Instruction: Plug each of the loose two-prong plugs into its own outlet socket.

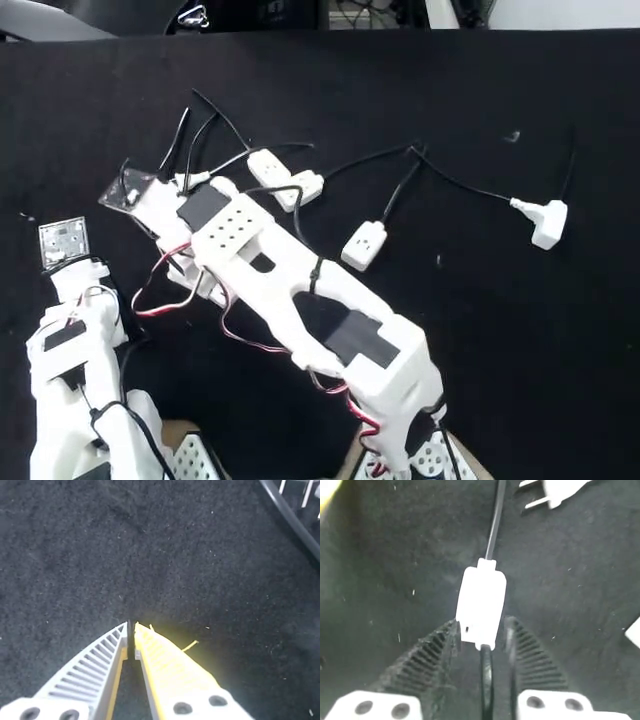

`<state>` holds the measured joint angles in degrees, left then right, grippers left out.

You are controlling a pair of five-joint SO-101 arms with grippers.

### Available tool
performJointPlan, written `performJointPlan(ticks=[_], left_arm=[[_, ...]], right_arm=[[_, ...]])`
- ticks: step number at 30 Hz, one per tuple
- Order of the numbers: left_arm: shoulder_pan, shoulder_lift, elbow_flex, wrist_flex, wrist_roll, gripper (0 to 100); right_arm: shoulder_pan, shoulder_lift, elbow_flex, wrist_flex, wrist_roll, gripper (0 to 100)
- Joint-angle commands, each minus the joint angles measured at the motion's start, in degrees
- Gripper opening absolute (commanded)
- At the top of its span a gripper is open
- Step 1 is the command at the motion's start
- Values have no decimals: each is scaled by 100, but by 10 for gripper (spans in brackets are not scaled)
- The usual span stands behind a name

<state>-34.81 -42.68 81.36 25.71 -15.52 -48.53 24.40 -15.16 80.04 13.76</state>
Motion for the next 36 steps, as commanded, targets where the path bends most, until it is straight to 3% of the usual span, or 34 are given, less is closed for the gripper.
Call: performJointPlan(ticks=[1,13,17,36], left_arm=[[-48,-70,-22,-70,53,30],[-48,-70,-22,-70,53,30],[-48,-70,-22,-70,53,30],[-48,-70,-22,-70,53,30]], right_arm=[[264,-48,-391,44,-273,103],[273,4,-251,176,-325,98],[273,277,-295,132,-299,9],[273,1182,-646,0,-105,11]])
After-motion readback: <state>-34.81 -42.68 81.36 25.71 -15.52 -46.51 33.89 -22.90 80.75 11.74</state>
